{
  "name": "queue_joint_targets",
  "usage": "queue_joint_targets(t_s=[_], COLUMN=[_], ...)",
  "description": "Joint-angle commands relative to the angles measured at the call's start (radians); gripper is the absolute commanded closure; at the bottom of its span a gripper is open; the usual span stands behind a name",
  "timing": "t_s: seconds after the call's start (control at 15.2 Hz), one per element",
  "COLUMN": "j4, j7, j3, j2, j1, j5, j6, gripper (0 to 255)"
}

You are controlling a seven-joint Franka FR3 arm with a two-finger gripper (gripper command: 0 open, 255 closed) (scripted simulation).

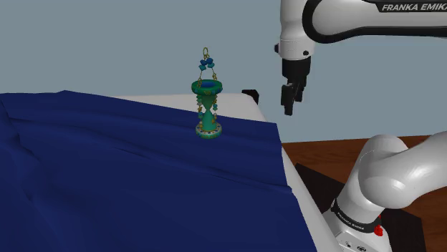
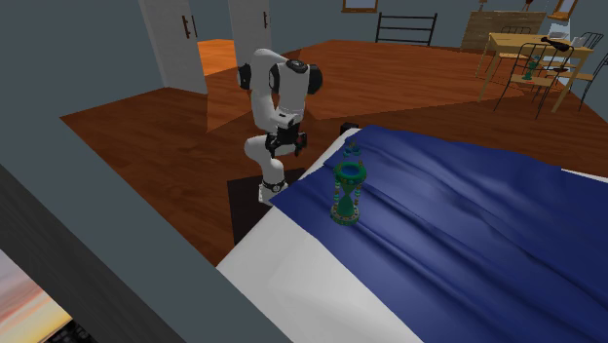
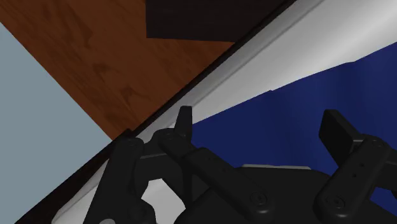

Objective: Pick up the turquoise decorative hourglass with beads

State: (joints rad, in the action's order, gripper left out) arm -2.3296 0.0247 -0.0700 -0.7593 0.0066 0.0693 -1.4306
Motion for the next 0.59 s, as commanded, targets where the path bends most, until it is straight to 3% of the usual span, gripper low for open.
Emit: queue_joint_targets(t_s=[0.0,0.53], j4=[0.000,0.188], j7=[0.000,0.318], j3=[0.000,-0.191], j2=[0.000,0.161], j1=[0.000,-0.037], j5=[0.000,-0.033], j6=[0.000,-0.083], gripper=[0,0])
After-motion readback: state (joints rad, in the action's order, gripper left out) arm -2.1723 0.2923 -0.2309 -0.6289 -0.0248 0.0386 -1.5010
